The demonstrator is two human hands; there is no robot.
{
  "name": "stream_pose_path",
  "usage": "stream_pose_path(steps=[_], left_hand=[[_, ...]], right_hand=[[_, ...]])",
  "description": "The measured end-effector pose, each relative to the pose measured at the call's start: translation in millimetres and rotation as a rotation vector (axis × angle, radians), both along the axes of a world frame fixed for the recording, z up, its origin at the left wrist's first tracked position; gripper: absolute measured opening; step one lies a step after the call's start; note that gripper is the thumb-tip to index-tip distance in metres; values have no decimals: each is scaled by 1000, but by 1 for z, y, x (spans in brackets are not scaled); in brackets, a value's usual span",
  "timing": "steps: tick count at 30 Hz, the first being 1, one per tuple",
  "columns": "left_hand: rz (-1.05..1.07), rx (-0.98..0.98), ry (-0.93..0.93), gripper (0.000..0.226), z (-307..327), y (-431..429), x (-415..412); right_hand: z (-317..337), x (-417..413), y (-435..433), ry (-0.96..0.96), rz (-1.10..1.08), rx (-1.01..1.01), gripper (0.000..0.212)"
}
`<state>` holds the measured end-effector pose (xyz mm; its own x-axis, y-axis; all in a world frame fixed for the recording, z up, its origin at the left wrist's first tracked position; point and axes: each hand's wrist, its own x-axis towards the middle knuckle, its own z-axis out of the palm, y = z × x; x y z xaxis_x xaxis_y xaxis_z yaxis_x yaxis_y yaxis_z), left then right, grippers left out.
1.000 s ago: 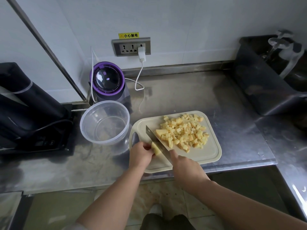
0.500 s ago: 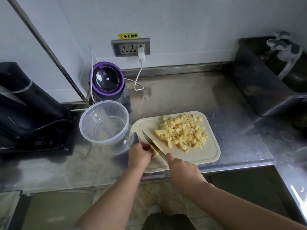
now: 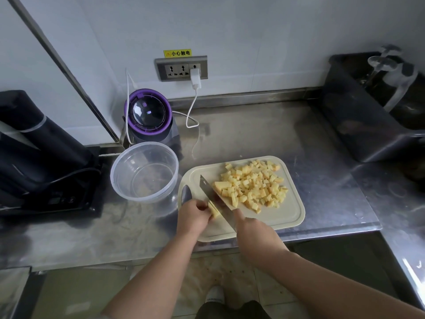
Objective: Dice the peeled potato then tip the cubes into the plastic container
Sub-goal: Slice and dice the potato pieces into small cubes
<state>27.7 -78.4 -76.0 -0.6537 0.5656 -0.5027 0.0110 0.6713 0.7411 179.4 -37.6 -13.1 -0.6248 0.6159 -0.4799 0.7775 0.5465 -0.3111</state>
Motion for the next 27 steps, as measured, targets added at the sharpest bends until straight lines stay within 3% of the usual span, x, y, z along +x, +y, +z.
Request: stream_pose_path(steps=[2,3,6,8,10,13,21,24,27], left_hand=[[-31,7,28,13,1,-1,-3],[-108,-9,142,11,3,-2,-7],[-595,-62,642,34,16,-4,-20],[-987,-104,870,49,27,2,-26],[-1220,-183,1005,52,31,12,-29],[-1393,-277,1114,45,33,28,-28],[-1590,-380,1172,38,45,48,-22],[-1512,-355,1127,40,45,43,-20],[-1298,-409,1027,47,38,30,-18]], right_hand=[[7,4,7,63,2,33,46],[10,7,12,83,-2,51,44],[19,16,29,89,-25,85,38],[24,21,37,74,-46,96,39],[26,25,42,69,-72,94,37],[28,30,42,76,-88,74,28],[23,33,39,89,-67,43,25],[19,32,41,65,-73,46,23],[17,31,41,28,-59,47,23]])
